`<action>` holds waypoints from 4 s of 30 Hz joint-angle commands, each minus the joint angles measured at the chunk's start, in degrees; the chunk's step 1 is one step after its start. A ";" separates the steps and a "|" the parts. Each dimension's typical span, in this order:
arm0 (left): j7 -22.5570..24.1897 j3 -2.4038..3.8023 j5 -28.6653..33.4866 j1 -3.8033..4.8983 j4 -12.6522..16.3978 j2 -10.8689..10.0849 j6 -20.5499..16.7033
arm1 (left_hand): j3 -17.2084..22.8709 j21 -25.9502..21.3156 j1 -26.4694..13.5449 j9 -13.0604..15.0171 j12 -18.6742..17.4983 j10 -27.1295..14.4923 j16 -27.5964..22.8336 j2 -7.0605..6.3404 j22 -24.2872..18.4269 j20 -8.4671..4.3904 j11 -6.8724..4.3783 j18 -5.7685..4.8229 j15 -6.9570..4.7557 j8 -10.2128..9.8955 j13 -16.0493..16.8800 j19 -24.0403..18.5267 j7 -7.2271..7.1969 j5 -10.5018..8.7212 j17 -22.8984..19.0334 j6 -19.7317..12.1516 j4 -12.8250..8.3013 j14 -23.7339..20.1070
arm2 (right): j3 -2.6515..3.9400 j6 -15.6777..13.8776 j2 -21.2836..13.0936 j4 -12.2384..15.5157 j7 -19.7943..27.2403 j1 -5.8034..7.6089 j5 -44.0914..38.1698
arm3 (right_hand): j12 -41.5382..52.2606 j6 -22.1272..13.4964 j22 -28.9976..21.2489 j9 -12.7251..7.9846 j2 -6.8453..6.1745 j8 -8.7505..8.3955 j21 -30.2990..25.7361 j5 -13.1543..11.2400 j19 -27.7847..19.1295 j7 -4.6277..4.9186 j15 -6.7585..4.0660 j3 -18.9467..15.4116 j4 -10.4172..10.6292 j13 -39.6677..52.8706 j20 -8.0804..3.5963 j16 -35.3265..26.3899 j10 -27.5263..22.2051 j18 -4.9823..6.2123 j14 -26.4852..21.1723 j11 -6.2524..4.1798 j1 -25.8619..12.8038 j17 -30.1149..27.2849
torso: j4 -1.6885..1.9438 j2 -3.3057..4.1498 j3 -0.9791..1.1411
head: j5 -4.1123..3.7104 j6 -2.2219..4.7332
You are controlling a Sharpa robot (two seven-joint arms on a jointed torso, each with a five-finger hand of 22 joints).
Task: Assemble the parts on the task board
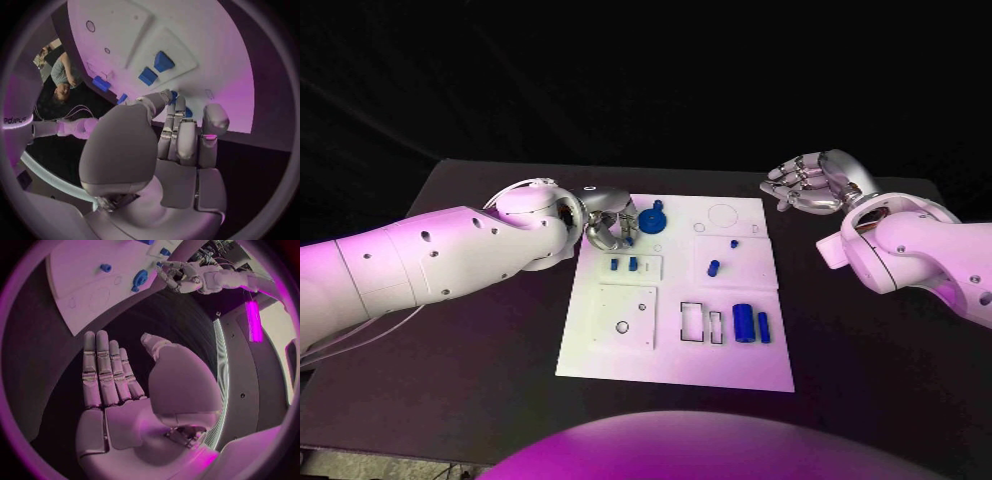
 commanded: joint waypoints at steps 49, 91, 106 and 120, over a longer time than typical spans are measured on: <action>-2.12 -0.09 1.67 -0.01 -0.23 0.25 3.67 | 1.17 -2.39 -5.10 -1.66 -3.32 -3.34 -1.65 -1.69 6.96 1.80 2.08 -0.22 2.26 -3.42 0.33 -1.96 -0.05 -0.57 -5.70 -6.27 -0.97 -3.53 | 0.00 0.08 0.03 -0.04 0.61 -0.07 -0.41 | -0.46 0.20 -2.08 -0.71 -0.09 0.65 -2.30 0.27 -1.13 1.21 0.70 0.29 -0.86 -1.34 1.02 -2.49 0.23 0.49 -2.09 0.36 -0.84 -0.74 | 0.01 -0.02 0.03 | -0.02 0.01; 11.37 1.94 48.25 -0.06 1.31 -8.38 1.07 | -2.72 -27.59 -4.78 -4.25 5.84 -14.91 -13.97 -1.46 -0.18 4.16 4.33 4.11 4.47 2.93 1.44 -19.30 2.02 2.18 -35.48 -10.33 0.35 -22.90 | -0.05 16.25 1.14 -1.73 -3.63 -0.13 -27.82 | -14.81 9.48 10.93 -1.16 -3.24 -2.81 16.70 1.96 12.12 -2.31 -5.18 11.33 -14.17 -5.41 -5.32 18.11 14.42 0.43 18.78 -3.73 0.38 12.89 | -0.07 -0.07 0.05 | -2.59 0.35; 21.16 2.04 77.47 -0.06 2.84 -10.20 -7.24 | -3.25 -30.69 -5.78 -4.17 9.38 -12.58 -15.59 1.48 -2.08 3.76 3.49 4.32 3.80 5.44 1.80 -19.97 2.94 7.60 -37.09 -9.48 0.39 -23.66 | -0.44 21.56 4.98 -2.16 -10.81 -1.63 -44.27 | -21.66 9.56 35.31 -0.19 -3.81 -6.16 49.49 0.03 23.36 -1.79 -4.64 9.50 -14.36 -4.86 -4.77 46.66 14.16 -4.17 26.78 -2.99 -1.67 38.75 | 0.07 -0.02 -0.15 | -4.24 1.49; 21.29 2.03 76.16 -0.07 4.48 -10.65 -7.31 | -3.44 -31.29 -6.03 -4.48 9.59 -12.04 -16.83 1.30 -2.79 3.56 3.44 4.25 3.69 5.37 1.36 -19.97 3.29 7.67 -37.83 -11.39 0.04 -23.69 | -0.48 21.60 7.97 -3.41 -11.57 -3.23 -46.25 | -20.75 10.66 38.65 0.22 -2.50 -6.95 53.34 -0.81 23.77 -1.78 -4.26 7.26 -14.53 -4.06 -4.23 49.54 12.62 -4.68 26.59 -2.82 -0.46 40.90 | -0.01 -0.01 -0.06 | -4.14 1.38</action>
